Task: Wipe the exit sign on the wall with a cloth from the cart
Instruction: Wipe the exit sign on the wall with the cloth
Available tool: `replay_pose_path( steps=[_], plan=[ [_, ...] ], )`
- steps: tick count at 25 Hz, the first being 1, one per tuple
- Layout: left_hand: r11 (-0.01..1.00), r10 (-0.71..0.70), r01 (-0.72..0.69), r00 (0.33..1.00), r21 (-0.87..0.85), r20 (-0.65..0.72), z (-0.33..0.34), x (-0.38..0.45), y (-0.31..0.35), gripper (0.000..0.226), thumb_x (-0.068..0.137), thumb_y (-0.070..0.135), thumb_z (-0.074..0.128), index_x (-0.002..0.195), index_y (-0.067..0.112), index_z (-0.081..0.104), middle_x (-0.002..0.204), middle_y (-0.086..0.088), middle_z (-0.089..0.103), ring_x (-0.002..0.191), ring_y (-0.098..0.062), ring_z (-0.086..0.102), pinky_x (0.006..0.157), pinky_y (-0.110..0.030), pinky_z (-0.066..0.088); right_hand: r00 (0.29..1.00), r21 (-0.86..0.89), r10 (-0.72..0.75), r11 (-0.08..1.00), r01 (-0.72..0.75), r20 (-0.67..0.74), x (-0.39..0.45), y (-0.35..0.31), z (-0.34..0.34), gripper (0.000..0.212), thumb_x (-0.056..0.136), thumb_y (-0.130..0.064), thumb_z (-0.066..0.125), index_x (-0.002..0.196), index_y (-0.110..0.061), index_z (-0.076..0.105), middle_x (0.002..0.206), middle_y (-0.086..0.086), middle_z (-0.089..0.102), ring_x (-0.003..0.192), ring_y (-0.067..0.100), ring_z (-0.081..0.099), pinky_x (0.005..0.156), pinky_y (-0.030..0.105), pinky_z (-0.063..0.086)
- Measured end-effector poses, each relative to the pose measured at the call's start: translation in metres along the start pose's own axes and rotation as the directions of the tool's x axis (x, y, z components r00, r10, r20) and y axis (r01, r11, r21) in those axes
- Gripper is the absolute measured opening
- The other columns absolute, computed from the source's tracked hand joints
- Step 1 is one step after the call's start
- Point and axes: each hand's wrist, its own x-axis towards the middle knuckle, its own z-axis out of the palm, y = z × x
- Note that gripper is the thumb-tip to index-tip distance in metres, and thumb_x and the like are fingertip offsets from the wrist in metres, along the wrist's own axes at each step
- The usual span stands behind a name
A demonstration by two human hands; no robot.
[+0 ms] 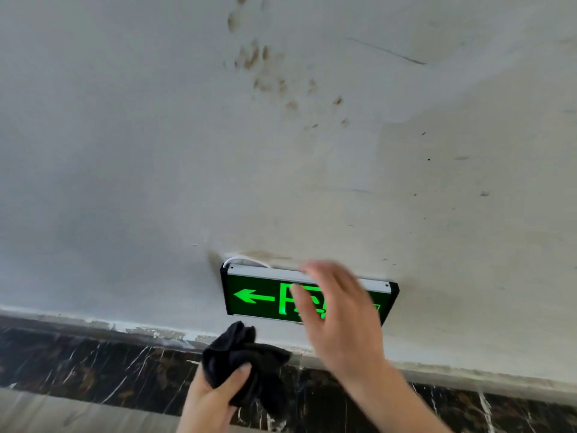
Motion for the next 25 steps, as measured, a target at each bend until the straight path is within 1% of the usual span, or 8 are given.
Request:
replay_pose_path(
  steps=[2, 4, 6, 9, 13, 17, 20, 25],
  plan=[
    [0.998, -0.005, -0.004, 0.989, -0.06, -0.148, -0.017, 0.013, 0.015, 0.051, 0.08, -0.009, 0.053, 0.125, 0.013, 0.057, 0.126, -0.01, 0.062, 0.113, -0.029, 0.058, 0.083, -0.039, 0.056, 0.912, -0.186, -0.352, 0.93, 0.317, -0.209, 0.044, 0.008, -0.007, 0.04, 0.096, -0.036, 0.048, 0.127, -0.015, 0.06, 0.139, 0.008, 0.057, 0.134, 0.027, 0.045, 0.113, 0.046, 0.033],
    [0.995, 0.002, -0.022, 0.979, -0.098, -0.202, -0.028, 0.026, 0.034, 0.042, 0.086, 0.007, 0.053, 0.127, 0.015, 0.054, 0.127, -0.01, 0.061, 0.114, -0.03, 0.057, 0.087, -0.045, 0.053, 0.814, -0.38, -0.54, 0.813, 0.441, -0.212, 0.088, 0.02, -0.013, 0.047, 0.096, -0.035, 0.047, 0.139, -0.017, 0.049, 0.151, 0.009, 0.041, 0.143, 0.03, 0.029, 0.119, 0.049, 0.015],
    [0.996, 0.077, -0.087, 0.971, -0.037, -0.225, -0.031, 0.039, 0.052, 0.041, 0.087, 0.018, 0.054, 0.128, 0.017, 0.054, 0.123, -0.008, 0.064, 0.112, -0.027, 0.059, 0.089, -0.047, 0.051, 0.798, -0.517, -0.582, 0.736, 0.437, -0.155, 0.119, 0.032, -0.013, 0.055, 0.097, -0.039, 0.044, 0.148, -0.021, 0.034, 0.156, 0.008, 0.031, 0.145, 0.029, 0.019, 0.119, 0.048, 0.002],
    [0.959, 0.272, -0.232, 0.92, 0.165, -0.284, -0.02, 0.064, 0.071, 0.045, 0.085, 0.016, 0.061, 0.129, 0.024, 0.053, 0.116, 0.002, 0.067, 0.107, -0.018, 0.062, 0.09, -0.041, 0.047, 0.805, -0.626, -0.582, 0.672, 0.396, -0.116, 0.14, 0.049, -0.002, 0.062, 0.097, -0.044, 0.04, 0.152, -0.025, 0.02, 0.16, 0.003, 0.024, 0.146, 0.026, 0.008, 0.118, 0.045, -0.012],
    [0.846, 0.466, -0.344, 0.849, 0.407, -0.251, 0.001, 0.099, 0.072, 0.042, 0.091, 0.007, 0.065, 0.12, 0.033, 0.05, 0.114, 0.013, 0.061, 0.102, 0.0, 0.06, 0.083, -0.022, 0.045, 0.751, -0.683, -0.636, 0.629, 0.371, -0.178, 0.15, 0.058, 0.012, 0.062, 0.098, -0.047, 0.036, 0.153, -0.026, 0.015, 0.158, 0.001, 0.017, 0.146, 0.023, 0.004, 0.117, 0.047, -0.014],
    [0.757, 0.491, -0.305, 0.849, 0.578, -0.195, 0.001, 0.111, 0.053, 0.034, 0.091, 0.014, 0.067, 0.094, 0.046, 0.056, 0.09, 0.018, 0.067, 0.082, 0.006, 0.061, 0.071, -0.022, 0.043, 0.689, -0.711, -0.683, 0.608, 0.353, -0.242, 0.154, 0.062, 0.019, 0.063, 0.096, -0.048, 0.041, 0.152, -0.026, 0.021, 0.156, 0.002, 0.021, 0.145, 0.024, 0.01, 0.118, 0.05, -0.007],
    [0.81, 0.44, -0.286, 0.874, 0.511, -0.208, -0.011, 0.119, 0.048, 0.032, 0.094, 0.017, 0.062, 0.091, 0.048, 0.062, 0.088, 0.017, 0.07, 0.086, -0.001, 0.063, 0.076, -0.029, 0.045, 0.673, -0.717, -0.694, 0.604, 0.348, -0.257, 0.155, 0.064, 0.022, 0.063, 0.095, -0.049, 0.042, 0.152, -0.026, 0.025, 0.156, 0.001, 0.023, 0.145, 0.024, 0.013, 0.119, 0.051, -0.003],
    [0.982, 0.176, -0.151, 0.951, 0.113, -0.255, -0.039, 0.127, 0.027, 0.036, 0.101, -0.001, 0.039, 0.114, 0.024, 0.06, 0.107, 0.002, 0.071, 0.105, -0.018, 0.062, 0.089, -0.041, 0.044, 0.65, -0.722, -0.704, 0.605, 0.336, -0.287, 0.157, 0.064, 0.023, 0.063, 0.094, -0.049, 0.043, 0.151, -0.026, 0.029, 0.155, 0.001, 0.026, 0.145, 0.025, 0.017, 0.119, 0.051, 0.001]
  ],
)
